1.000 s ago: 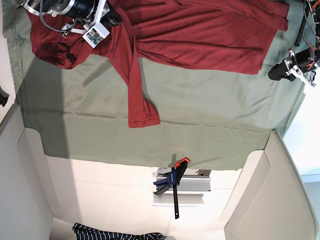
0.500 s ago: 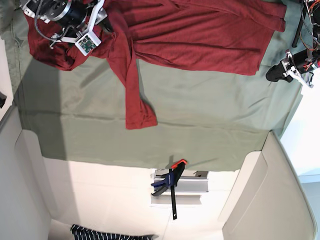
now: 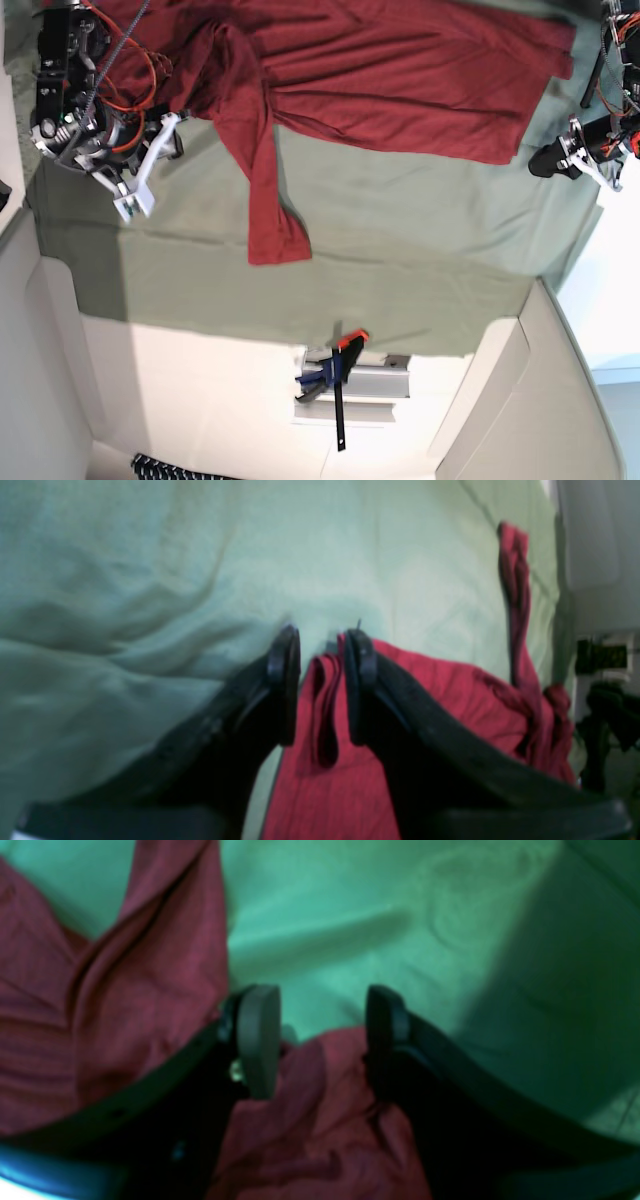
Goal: Fold the T-shirt properly
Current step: 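Hold the red shirt's edges still with both grippers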
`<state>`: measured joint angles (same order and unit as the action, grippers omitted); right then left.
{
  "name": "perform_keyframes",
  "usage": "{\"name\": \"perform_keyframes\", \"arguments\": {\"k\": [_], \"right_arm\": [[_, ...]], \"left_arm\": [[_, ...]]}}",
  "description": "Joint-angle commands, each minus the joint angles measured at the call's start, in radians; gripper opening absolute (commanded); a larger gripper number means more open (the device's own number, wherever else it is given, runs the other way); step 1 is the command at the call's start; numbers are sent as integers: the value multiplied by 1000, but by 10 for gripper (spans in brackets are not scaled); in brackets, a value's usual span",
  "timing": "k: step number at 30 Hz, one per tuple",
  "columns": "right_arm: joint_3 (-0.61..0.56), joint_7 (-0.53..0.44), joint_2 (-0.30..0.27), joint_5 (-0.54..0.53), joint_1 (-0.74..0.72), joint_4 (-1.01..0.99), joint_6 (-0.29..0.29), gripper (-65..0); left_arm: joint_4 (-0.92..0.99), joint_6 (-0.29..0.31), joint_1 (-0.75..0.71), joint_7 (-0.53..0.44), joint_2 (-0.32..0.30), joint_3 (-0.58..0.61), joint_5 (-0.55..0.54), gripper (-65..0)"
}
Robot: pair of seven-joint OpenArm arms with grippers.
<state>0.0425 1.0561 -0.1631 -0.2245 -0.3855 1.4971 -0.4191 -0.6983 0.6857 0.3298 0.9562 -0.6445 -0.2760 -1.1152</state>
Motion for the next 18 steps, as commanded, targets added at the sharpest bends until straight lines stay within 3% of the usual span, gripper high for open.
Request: {"name": "perform_keyframes", "arguments": {"k": [1, 10, 18], "right_arm": [[4, -11, -4, -3, -43, 0, -8, -372], [4, 26, -45, 87, -90, -50, -14, -372], [4, 36, -108, 43, -90, -240, -29, -372]], "left_arm": [[-15, 12, 22, -14, -10, -6, -19, -463], [-15, 12, 22, -34, 72, -6, 39, -463], [-15, 12, 22, -40, 79, -5, 39, -463]]}}
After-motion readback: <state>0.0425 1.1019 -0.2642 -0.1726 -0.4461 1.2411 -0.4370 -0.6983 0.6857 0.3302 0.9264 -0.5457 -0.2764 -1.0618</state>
